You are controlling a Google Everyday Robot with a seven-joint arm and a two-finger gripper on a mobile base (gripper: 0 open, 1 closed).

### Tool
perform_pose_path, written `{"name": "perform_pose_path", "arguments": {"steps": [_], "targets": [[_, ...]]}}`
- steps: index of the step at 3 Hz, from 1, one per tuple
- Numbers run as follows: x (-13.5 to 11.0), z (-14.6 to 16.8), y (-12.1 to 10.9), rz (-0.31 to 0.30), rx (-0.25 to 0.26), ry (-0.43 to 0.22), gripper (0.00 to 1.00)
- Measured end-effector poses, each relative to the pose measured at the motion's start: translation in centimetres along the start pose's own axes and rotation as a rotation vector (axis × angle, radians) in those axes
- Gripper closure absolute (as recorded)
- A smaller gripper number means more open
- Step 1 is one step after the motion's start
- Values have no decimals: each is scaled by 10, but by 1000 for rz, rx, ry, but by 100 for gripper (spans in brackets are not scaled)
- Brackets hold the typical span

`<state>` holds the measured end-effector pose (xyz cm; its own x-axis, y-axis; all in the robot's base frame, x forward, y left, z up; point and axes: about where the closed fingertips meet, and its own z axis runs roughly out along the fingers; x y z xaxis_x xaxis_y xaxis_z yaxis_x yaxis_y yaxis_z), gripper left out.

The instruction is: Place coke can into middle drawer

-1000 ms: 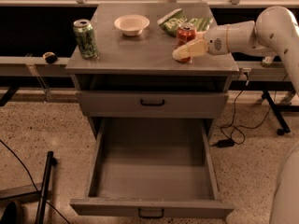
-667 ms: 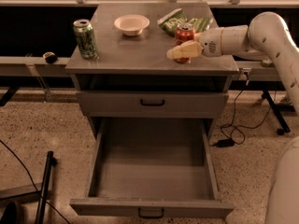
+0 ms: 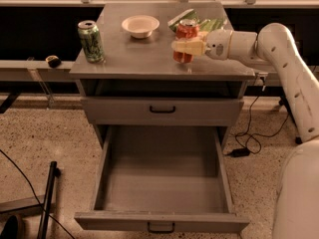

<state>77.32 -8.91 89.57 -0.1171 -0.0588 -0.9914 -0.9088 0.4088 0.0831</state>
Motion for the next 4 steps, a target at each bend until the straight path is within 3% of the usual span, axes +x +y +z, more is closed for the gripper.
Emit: {"name": "perform_pose_path", "arguments": {"steps": [1,2,3,4], "targets": [[-19,-1,30,12,-128,-52,95],[-8,-47,62,46,-171,89,100],[8,-130,104,118,-103,211,100],[23,-129,105,142,-114,219,100]]}}
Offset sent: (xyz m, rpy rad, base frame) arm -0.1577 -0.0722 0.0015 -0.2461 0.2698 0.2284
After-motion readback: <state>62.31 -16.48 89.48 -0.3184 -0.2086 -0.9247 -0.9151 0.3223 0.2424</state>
